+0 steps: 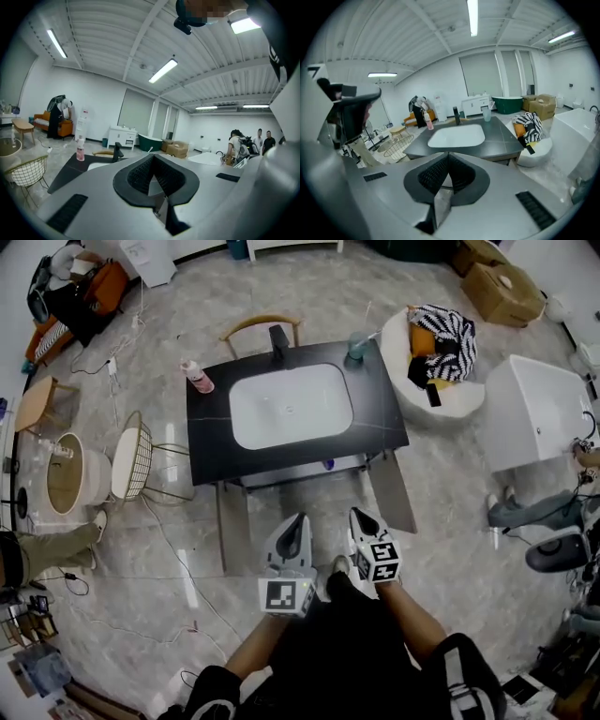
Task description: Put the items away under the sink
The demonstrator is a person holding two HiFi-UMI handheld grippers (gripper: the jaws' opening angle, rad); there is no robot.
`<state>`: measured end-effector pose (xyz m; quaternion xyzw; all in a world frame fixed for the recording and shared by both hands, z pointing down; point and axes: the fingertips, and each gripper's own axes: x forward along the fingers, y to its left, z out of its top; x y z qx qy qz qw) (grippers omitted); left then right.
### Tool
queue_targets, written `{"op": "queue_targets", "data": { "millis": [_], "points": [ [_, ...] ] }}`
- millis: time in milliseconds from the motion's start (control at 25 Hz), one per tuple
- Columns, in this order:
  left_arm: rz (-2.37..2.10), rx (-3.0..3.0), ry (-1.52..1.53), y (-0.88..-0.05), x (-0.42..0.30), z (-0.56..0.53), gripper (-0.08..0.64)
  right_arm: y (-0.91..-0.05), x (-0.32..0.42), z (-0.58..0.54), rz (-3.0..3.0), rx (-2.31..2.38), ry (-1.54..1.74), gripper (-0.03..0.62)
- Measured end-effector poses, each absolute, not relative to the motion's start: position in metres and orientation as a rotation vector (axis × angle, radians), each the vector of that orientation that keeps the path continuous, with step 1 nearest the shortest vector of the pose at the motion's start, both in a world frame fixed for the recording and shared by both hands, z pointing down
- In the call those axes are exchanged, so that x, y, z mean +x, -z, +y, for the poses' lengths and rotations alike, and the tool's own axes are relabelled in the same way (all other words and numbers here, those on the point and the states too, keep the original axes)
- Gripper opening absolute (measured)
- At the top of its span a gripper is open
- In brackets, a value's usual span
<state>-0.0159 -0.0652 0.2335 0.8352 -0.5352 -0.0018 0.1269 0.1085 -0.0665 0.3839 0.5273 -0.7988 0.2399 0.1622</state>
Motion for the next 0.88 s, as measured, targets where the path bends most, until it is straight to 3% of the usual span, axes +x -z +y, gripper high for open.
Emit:
{"op": "queue_targets", "data": {
  "millis": [440,880],
  "points": [
    [-1.580,2.485,0.040,-0.202,-0.018,-0.024,0.015,-0.256,0.099,-0.021,-2.473,1.606,-0.476,0.011],
    [-1.573,2.550,0.075,-0.189,-0.007,-0.011,0.015,-0.223,0.102,0.001,-2.533,1.637,-0.403,0.011]
  ]
}}
